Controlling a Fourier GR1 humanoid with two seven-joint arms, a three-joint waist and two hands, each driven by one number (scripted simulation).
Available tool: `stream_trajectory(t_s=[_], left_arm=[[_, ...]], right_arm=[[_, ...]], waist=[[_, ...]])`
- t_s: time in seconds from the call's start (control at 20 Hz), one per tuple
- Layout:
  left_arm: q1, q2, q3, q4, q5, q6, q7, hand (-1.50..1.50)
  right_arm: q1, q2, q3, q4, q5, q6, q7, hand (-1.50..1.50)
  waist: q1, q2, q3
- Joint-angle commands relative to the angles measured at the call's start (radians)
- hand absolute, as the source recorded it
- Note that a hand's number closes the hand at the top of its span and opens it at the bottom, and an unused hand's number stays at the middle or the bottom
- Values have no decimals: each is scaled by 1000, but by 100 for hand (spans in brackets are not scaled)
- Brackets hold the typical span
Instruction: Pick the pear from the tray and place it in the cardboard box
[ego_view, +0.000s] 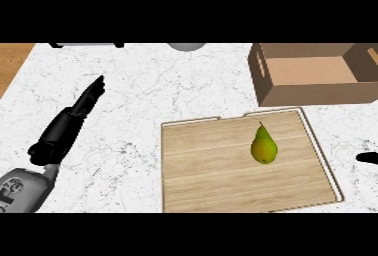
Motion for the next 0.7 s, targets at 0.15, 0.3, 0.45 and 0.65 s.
stream_trajectory(t_s=[0.15,0.3,0.45,0.65], left_arm=[[-23,-27,-3,-10,-21,-13,22,0],[-55,-36,6,15,-13,-44,35,0],[-33,-11,15,-36,-11,-58,69,0],[-54,-28,45,-3,-26,-61,58,0]], right_arm=[[-90,-143,150,-52,61,187,216,-150],[-168,-182,199,-61,30,294,289,-150],[-257,-159,281,-126,-5,346,450,-150],[-361,-117,378,-141,20,376,633,-150]], waist=[[27,2,-2],[24,3,-2],[38,0,-2],[31,2,-2]])
